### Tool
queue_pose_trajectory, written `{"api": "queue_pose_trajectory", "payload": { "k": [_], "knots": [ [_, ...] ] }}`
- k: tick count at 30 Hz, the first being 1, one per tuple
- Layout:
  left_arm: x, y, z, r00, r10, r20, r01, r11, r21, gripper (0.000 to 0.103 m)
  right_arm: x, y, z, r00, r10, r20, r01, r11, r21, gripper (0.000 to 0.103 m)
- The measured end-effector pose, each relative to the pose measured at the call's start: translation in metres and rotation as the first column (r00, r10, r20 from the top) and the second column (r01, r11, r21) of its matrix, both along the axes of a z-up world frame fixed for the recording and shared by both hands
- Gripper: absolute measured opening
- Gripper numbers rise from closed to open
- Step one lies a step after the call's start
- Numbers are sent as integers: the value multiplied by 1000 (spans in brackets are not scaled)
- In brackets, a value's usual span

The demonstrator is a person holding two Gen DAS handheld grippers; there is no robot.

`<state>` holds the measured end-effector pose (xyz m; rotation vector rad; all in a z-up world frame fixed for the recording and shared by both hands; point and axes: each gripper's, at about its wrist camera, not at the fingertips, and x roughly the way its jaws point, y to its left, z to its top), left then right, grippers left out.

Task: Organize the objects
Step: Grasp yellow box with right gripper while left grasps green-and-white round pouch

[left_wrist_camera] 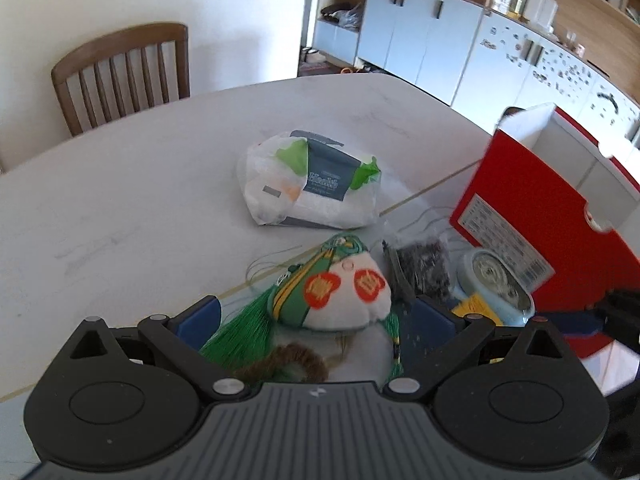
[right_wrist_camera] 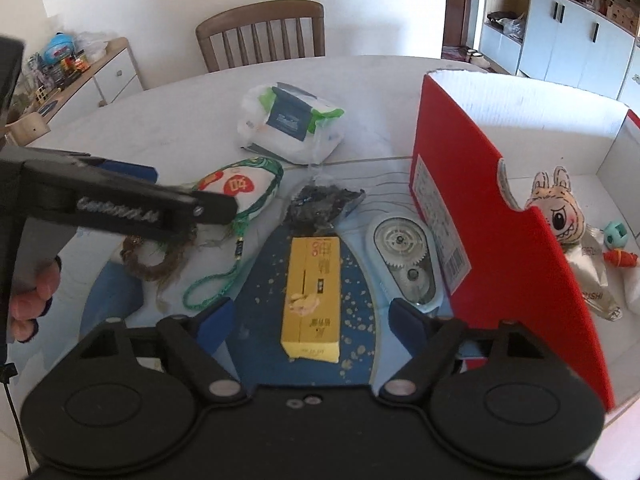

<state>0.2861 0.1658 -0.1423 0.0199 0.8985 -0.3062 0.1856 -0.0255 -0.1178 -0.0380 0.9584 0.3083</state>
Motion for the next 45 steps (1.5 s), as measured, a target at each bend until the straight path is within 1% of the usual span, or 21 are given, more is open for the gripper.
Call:
{"api": "queue_pose_trajectory", "payload": {
  "k": [3,8,10,14,15,16,17,18,19,22,23,28,33,39,42,45],
  "knots": [
    [10,-3,-6,999,31,-26,-32,999,-20,102,4,2,-4,1000,-4,1,4,1000,-2,77],
    [17,-9,-12,999,35,-25,-35,999,7,102,12,5,-8,1000,-7,6,7,1000,-5,73],
    [19,-9,-14,999,31,-26,-31,1000,6,102,13,5,-10,1000,-10,5,10,1000,-4,69],
    [20,-10,-18,999,31,-28,-30,1000,4,101,17,8,-13,1000,-8,-2,8,1000,-5,55],
    [19,-11,-18,999,27,-24,-27,1000,5,98,17,8,-13,1000,-6,-5,6,1000,-4,51],
    [19,-12,-18,1000,22,-21,-22,1000,7,92,18,9,-14,1000,-5,-6,5,1000,-7,50],
    [19,-13,-19,1000,16,-20,-16,1000,11,89,18,10,-14,1000,-5,-6,5,1000,-10,46],
    [19,-14,-19,1000,12,-17,-12,1000,16,82,18,10,-15,1000,-4,-7,4,1000,-9,42],
    [18,-15,-19,1000,9,-15,-8,1000,19,78,18,11,-15,1000,-4,-9,4,1000,-10,41],
    [16,-17,-17,1000,5,-5,-5,1000,23,75,16,12,-15,1000,-10,-4,10,1000,-16,36],
    [15,-17,-17,1000,0,-5,0,1000,26,74,16,12,-15,1000,-13,-3,13,1000,-19,31],
    [11,-20,-14,1000,-2,2,2,999,38,71,15,11,-14,999,-31,-6,31,999,-25,29],
    [3,-21,-5,1000,-10,19,9,999,47,70,11,8,-9,999,-44,-7,44,999,3,29],
    [-11,-20,13,1000,-5,16,4,999,50,70,-4,6,9,1000,-22,-6,22,1000,22,29],
    [-20,-19,24,1000,-6,22,5,999,40,70,-15,4,21,1000,-8,-3,8,1000,27,29],
    [-32,-20,36,999,-11,31,10,999,48,70,-24,-1,34,1000,1,8,-1,999,38,29]
  ]
}}
